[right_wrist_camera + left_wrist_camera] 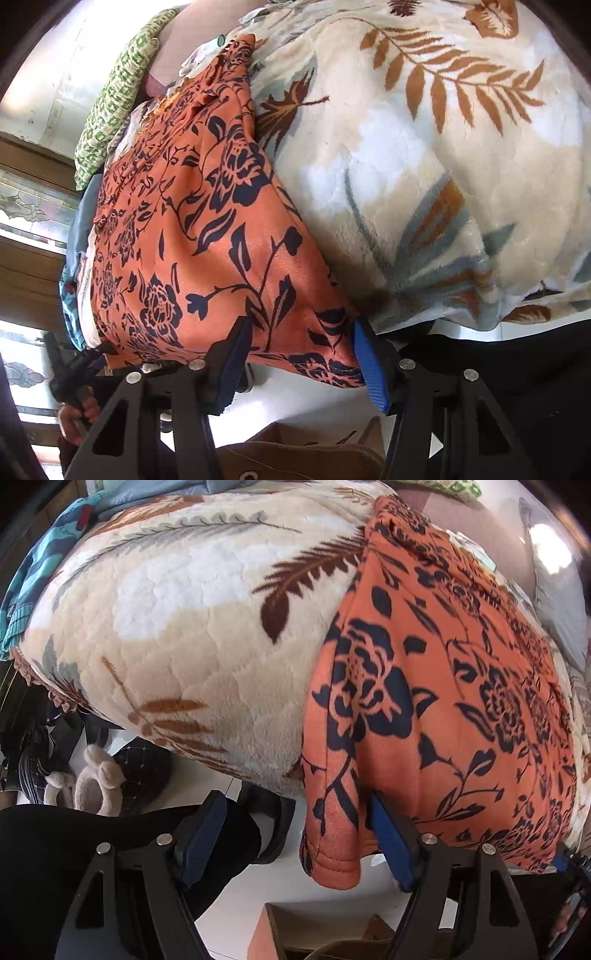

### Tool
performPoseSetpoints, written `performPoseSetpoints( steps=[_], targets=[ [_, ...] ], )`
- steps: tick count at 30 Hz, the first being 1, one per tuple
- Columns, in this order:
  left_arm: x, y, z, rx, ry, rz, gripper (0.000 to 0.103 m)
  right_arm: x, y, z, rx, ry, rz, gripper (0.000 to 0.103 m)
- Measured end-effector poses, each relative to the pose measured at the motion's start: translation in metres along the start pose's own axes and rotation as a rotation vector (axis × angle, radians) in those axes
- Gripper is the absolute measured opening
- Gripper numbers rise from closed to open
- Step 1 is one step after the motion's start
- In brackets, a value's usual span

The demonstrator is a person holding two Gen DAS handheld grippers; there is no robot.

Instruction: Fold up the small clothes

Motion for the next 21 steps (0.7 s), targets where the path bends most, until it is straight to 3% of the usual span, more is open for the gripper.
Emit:
performPoseSetpoints(
  steps=[4,6,8,10,11,13,15,18,21],
  targets=[
    [-0.001,0.0,0.012,-0.013,0.013,0.003,0.078,-0.007,0.0,0.004,0.0,0.016,-0.023,0.06],
    [0.001,-0.001,0.012,-0.003,0.035,0.013,0.067,-0.013,0.0,0.007,0.002,0.036,-0.037,0.059],
    [0.009,-0.001,0.012,0.0,0.083,0.052,0.037,-0.017,0.0,0.013,-0.011,0.07,-0.053,0.055],
    [0.013,0.0,0.012,0.0,0.119,0.074,0.02,-0.022,0.0,0.019,-0.021,0.103,-0.072,0.024],
    [0.013,0.0,0.011,-0.001,0.142,0.077,0.01,-0.023,0.001,0.022,-0.026,0.127,-0.076,0.019],
    [0.013,0.001,0.007,-0.003,0.166,0.081,0.008,-0.025,0.002,0.021,-0.026,0.143,-0.089,0.008],
    [0.009,-0.002,-0.001,-0.002,0.208,0.1,0.007,-0.029,0.006,0.016,-0.036,0.115,-0.102,0.006],
    [0.002,-0.01,-0.021,-0.007,0.296,0.132,0.007,-0.033,0.009,0.0,-0.051,0.018,-0.102,0.005],
    [-0.004,-0.015,-0.046,0.003,0.367,0.173,0.007,-0.039,0.011,-0.02,-0.087,-0.14,-0.109,0.005]
  ],
)
Point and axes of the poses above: each gripper's, at about its wrist camera, not at the fingertips, and z roughly the way its jaws point, x to its right, y to its underside, the point moved 3 cm from there along z, roughly the way its jaws point, and after that the axes turned 10 degrees about -x, right-handed, at the moved point
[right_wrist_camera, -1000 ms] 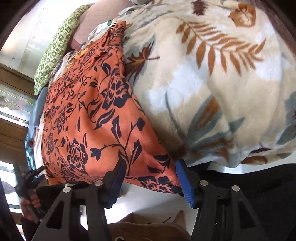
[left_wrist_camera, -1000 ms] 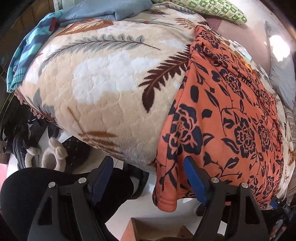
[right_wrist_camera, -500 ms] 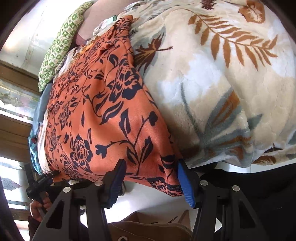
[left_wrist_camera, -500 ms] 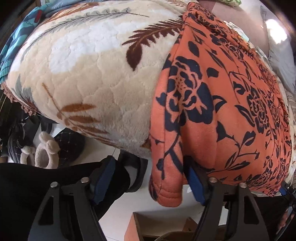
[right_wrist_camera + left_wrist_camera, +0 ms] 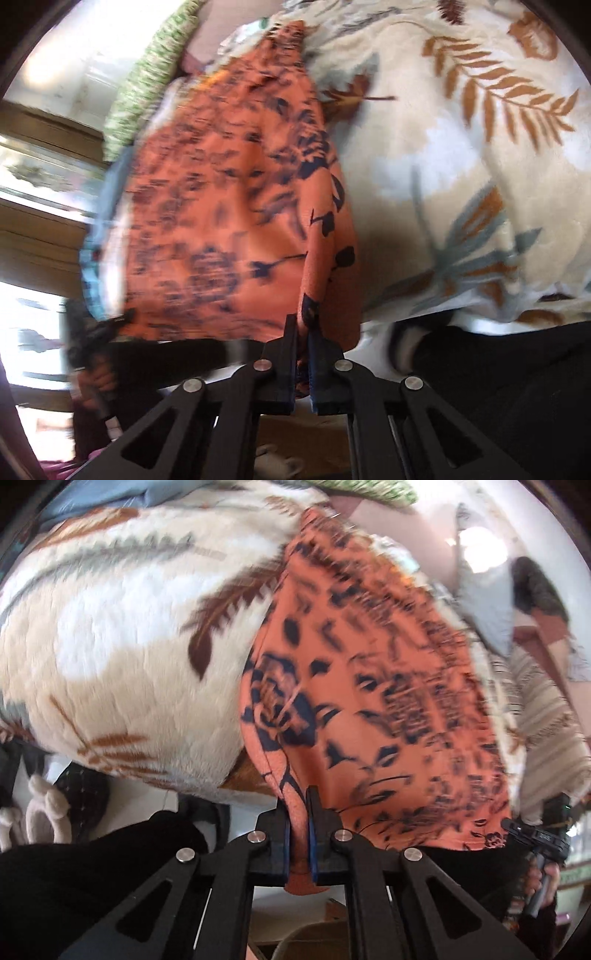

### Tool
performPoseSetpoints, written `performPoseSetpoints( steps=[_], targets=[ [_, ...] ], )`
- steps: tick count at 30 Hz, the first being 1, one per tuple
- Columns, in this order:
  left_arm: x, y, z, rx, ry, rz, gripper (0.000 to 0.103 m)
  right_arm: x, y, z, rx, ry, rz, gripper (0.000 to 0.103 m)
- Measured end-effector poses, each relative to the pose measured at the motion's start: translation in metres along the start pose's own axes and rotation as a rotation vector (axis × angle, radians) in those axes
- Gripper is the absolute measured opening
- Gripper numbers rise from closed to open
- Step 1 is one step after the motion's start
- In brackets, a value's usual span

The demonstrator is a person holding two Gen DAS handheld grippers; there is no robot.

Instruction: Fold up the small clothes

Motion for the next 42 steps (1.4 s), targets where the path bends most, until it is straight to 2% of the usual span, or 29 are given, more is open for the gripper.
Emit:
performPoseSetpoints(
  steps=[2,5,8,12,17,23,26,27,28,29,30,31,33,35,36,37,39,40,42],
  targets=[
    [0.007,-0.005,-0.02,0.018,0.046,0.013,0.007,-0.011,0.002,-0.01,-0.019,-0.089,-0.031,0.005],
    [0.017,-0.014,-0.049,0.059,0.087,0.027,0.007,-0.025,0.002,-0.026,-0.004,-0.208,-0.047,0.005],
    [0.021,-0.022,-0.065,0.093,0.124,0.027,0.007,-0.032,0.002,-0.037,0.03,-0.252,-0.058,0.005],
    [0.028,-0.027,-0.073,0.109,0.129,0.046,0.007,-0.028,0.001,-0.038,0.042,-0.205,-0.032,0.005],
    [0.026,-0.028,-0.055,0.074,0.111,0.038,0.007,0.02,0.004,-0.033,0.016,-0.088,0.091,0.005],
    [0.016,-0.023,-0.039,0.04,0.09,0.005,0.007,0.059,0.003,0.004,-0.049,-0.104,0.234,0.009],
    [0.014,-0.022,-0.037,0.035,0.078,-0.005,0.007,0.066,-0.001,0.011,-0.047,-0.102,0.252,0.011],
    [0.013,-0.022,-0.036,0.035,0.076,-0.007,0.007,0.065,-0.004,0.011,-0.036,-0.094,0.245,0.016],
    [0.013,-0.022,-0.036,0.034,0.073,-0.009,0.007,0.064,-0.005,0.009,-0.024,-0.088,0.232,0.029],
    [0.013,-0.022,-0.036,0.034,0.071,-0.009,0.007,0.061,-0.008,0.01,-0.016,-0.084,0.218,0.038],
    [0.014,-0.022,-0.036,0.035,0.071,-0.009,0.007,0.059,-0.011,0.012,-0.013,-0.083,0.21,0.064],
    [0.014,-0.022,-0.036,0.035,0.069,-0.007,0.007,0.057,-0.013,0.013,-0.003,-0.086,0.205,0.074],
    [0.015,-0.023,-0.036,0.036,0.066,-0.007,0.007,0.059,-0.017,0.02,0.004,-0.059,0.208,0.074],
    [0.016,-0.023,-0.037,0.036,0.064,-0.006,0.007,0.06,-0.02,0.035,-0.053,0.011,0.195,0.065],
    [0.017,-0.023,-0.038,0.039,0.065,-0.005,0.007,0.06,-0.02,0.044,-0.086,0.03,0.19,0.037],
    [0.018,-0.023,-0.039,0.041,0.067,-0.005,0.007,0.057,-0.019,0.052,-0.118,0.021,0.18,0.015],
    [0.019,-0.025,-0.044,0.048,0.072,-0.001,0.007,0.042,-0.016,0.055,-0.14,0.031,0.124,0.007],
    [0.02,-0.026,-0.046,0.051,0.073,0.001,0.007,0.033,-0.014,0.052,-0.142,0.025,0.091,0.007],
    [0.023,-0.031,-0.053,0.058,0.089,0.007,0.007,0.009,-0.013,0.037,-0.127,-0.064,0.043,0.006]
  ],
)
Point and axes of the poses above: each gripper's, at about its wrist camera, not at the fingertips, and z roughly the way its jaws point, x to its right, y to its underside, the point moved 3 cm from there along z, roughly the way its jaws point, and after that the axes turned 10 degrees about -x, right-handed, at the moved point
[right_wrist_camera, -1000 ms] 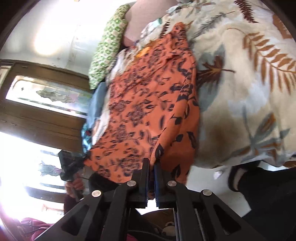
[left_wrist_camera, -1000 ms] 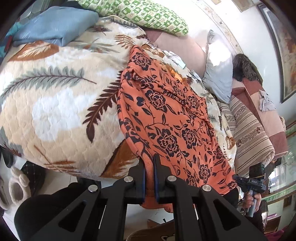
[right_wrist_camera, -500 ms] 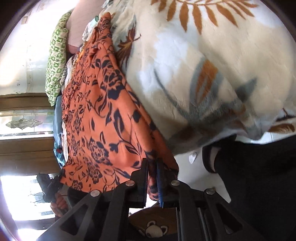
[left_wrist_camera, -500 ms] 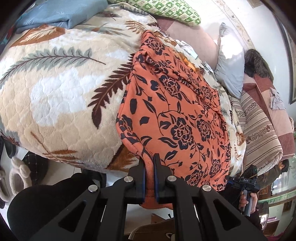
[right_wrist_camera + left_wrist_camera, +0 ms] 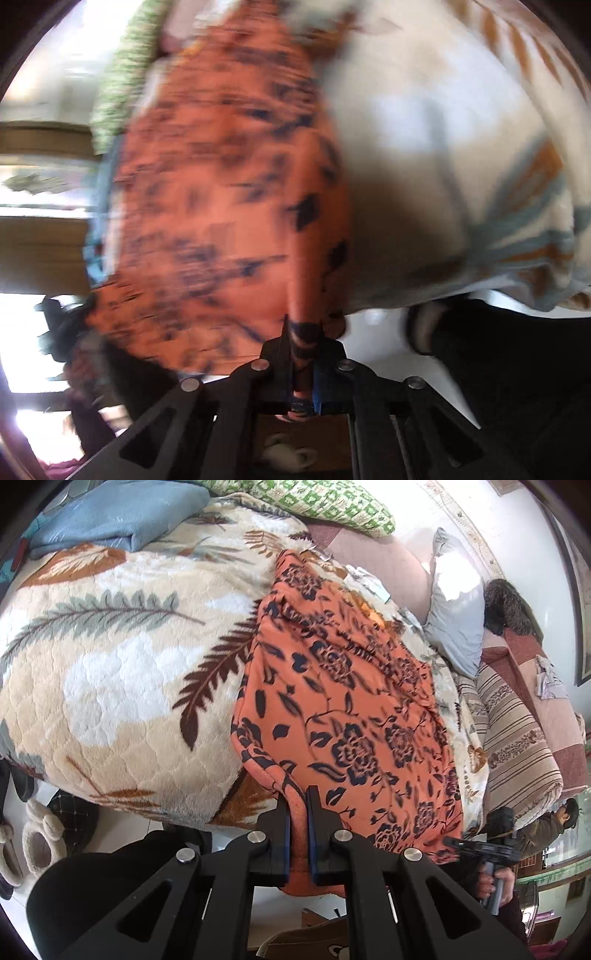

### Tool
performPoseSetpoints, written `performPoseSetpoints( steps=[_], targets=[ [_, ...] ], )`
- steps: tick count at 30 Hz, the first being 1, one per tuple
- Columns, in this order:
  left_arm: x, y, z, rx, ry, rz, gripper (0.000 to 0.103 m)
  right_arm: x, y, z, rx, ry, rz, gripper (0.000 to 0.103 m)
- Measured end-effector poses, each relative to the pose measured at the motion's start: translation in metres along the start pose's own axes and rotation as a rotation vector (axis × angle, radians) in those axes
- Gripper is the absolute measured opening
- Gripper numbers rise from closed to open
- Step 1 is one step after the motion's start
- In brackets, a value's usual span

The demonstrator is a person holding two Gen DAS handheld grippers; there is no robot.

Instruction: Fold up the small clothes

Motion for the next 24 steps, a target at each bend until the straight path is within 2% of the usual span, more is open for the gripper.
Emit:
performPoseSetpoints(
  steps=[3,7,11,13,18,21,24],
  targets=[
    [0.011,-0.013,-0.013,0.026,0.037,0.015,0.007,-0.037,-0.003,-0.032,0.055,-0.087,-0.095,0.006],
    [0.029,-0.048,-0.038,0.08,0.097,0.044,0.007,-0.071,-0.028,-0.091,0.21,-0.229,-0.181,0.006],
    [0.045,-0.104,-0.06,0.133,0.138,0.06,0.007,-0.088,-0.081,-0.133,0.375,-0.279,-0.192,0.006],
    [0.046,-0.139,-0.062,0.143,0.144,0.047,0.007,-0.091,-0.114,-0.143,0.422,-0.294,-0.163,0.006],
    [0.038,-0.226,-0.029,0.106,0.13,-0.034,0.007,-0.076,-0.2,-0.16,0.514,-0.294,-0.073,0.006],
    [0.025,-0.274,0.008,0.059,0.09,-0.08,0.007,-0.059,-0.25,-0.151,0.517,-0.327,-0.006,0.006],
    [0.012,-0.312,0.043,0.022,0.071,-0.12,0.007,-0.043,-0.296,-0.133,0.518,-0.314,0.054,0.006]
  ],
)
Point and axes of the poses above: each gripper's, at about its wrist camera, not at the fingertips, and z roughly the way its jaws point, x to its right, y to its underside, the point moved 3 cm from there along z, roughly the way its jaws point, and after that the axes turned 10 degrees about -x, right-handed, at the moved point
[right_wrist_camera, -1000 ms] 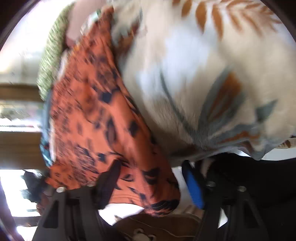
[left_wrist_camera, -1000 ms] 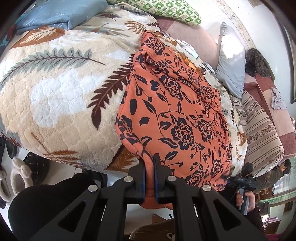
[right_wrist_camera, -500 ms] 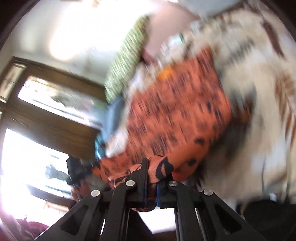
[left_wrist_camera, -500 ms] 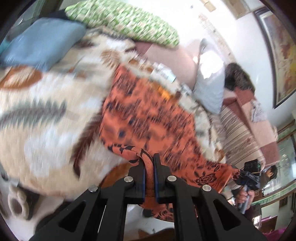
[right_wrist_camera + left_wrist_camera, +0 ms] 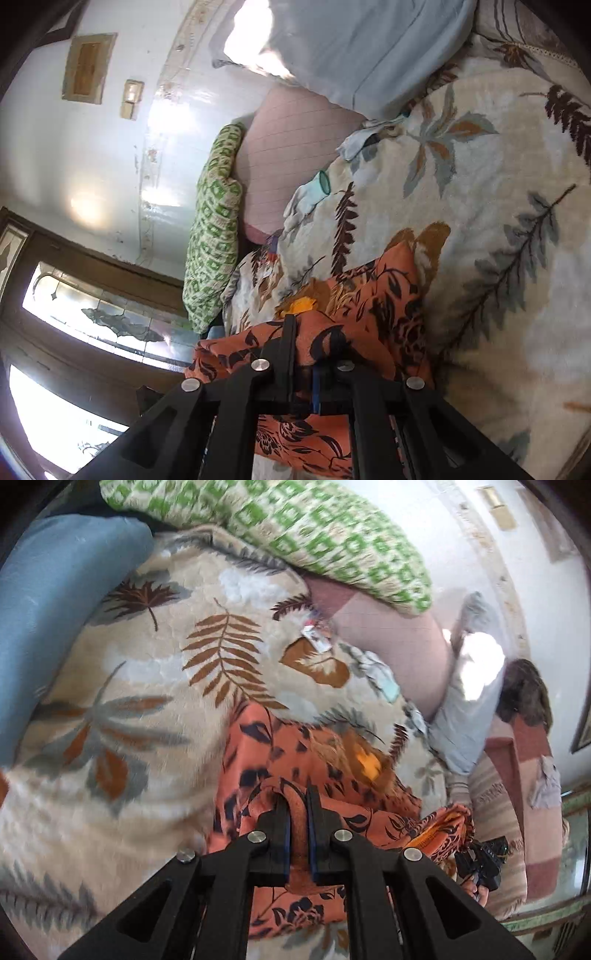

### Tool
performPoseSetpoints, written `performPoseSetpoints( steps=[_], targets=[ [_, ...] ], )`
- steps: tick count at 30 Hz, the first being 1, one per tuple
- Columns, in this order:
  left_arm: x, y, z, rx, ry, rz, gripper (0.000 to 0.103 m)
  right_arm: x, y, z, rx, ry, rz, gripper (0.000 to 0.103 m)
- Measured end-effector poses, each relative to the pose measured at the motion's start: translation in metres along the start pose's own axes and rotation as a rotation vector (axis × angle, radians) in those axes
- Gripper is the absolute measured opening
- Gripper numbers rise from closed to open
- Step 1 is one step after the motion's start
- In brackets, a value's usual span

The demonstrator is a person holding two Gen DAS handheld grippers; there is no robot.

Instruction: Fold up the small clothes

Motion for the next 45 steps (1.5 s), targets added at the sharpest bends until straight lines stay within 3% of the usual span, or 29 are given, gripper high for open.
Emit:
performPoseSetpoints(
  steps=[3,7,9,13,18,19,20,21,22,23,24,26,28,30,32,37,41,45],
  targets=[
    [-0.007,-0.029,0.031,-0.03,-0.026,-0.016,0.007,0.028,-0.025,0.027,0.0,0.007,0.052,0.006],
    [-0.024,-0.052,0.071,-0.088,-0.066,-0.07,0.008,0.077,-0.043,0.063,-0.079,0.007,0.194,0.007],
    [-0.033,-0.057,0.081,-0.084,-0.033,-0.111,0.008,0.099,-0.046,0.077,-0.114,0.039,0.233,0.008],
    [-0.036,-0.055,0.071,0.019,0.062,-0.133,0.008,0.102,-0.049,0.069,-0.124,0.024,0.223,0.008],
    [-0.018,-0.034,0.046,0.193,0.058,-0.066,0.009,0.078,-0.046,0.037,-0.054,-0.055,0.154,0.011],
    [-0.014,-0.031,0.042,0.224,0.051,-0.048,0.014,0.074,-0.045,0.035,-0.042,-0.063,0.146,0.014],
    [-0.009,-0.029,0.039,0.249,0.036,-0.03,0.026,0.07,-0.044,0.033,-0.03,-0.074,0.139,0.017],
    [-0.006,-0.026,0.036,0.283,0.004,-0.02,0.036,0.067,-0.044,0.031,-0.017,-0.086,0.135,0.029],
    [-0.005,-0.028,0.033,0.32,-0.035,-0.027,0.054,0.064,-0.044,0.03,0.002,-0.108,0.134,0.055],
    [-0.007,-0.026,0.026,0.361,-0.063,-0.046,0.06,0.061,-0.044,0.029,0.018,-0.138,0.14,0.071],
    [-0.011,-0.025,0.02,0.389,-0.063,-0.07,0.061,0.059,-0.043,0.026,0.047,-0.175,0.152,0.078],
    [-0.02,-0.023,0.01,0.394,-0.05,-0.13,0.061,0.057,-0.042,0.017,0.101,-0.2,0.181,0.077],
    [-0.015,-0.011,0.0,0.413,-0.045,-0.12,0.061,0.051,-0.042,0.001,0.156,-0.241,0.17,0.077],
    [0.001,0.008,-0.006,0.421,-0.073,-0.053,0.062,0.039,-0.041,-0.011,0.175,-0.187,0.131,0.077],
    [0.015,0.033,-0.002,0.415,-0.062,-0.007,0.065,0.02,-0.038,-0.008,0.133,-0.092,0.049,0.077],
    [0.032,0.089,0.046,0.353,-0.146,0.049,0.067,-0.035,0.001,0.066,-0.1,0.104,-0.158,0.077],
    [0.027,0.098,0.079,0.279,-0.255,0.048,0.067,-0.07,0.04,0.128,-0.231,0.211,-0.308,0.076],
    [0.021,0.099,0.081,0.32,-0.297,0.081,0.067,-0.085,0.068,0.171,-0.314,0.355,-0.436,0.071]
  ],
)
Point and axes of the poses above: each gripper's, at about its wrist camera, not at the fingertips, and z roughly the way its jaws point, x to its right, y to its underside, the point moved 3 cm from there along z, roughly the way its jaws point, and after that the axes turned 10 degrees about -x, right-handed, at the moved point
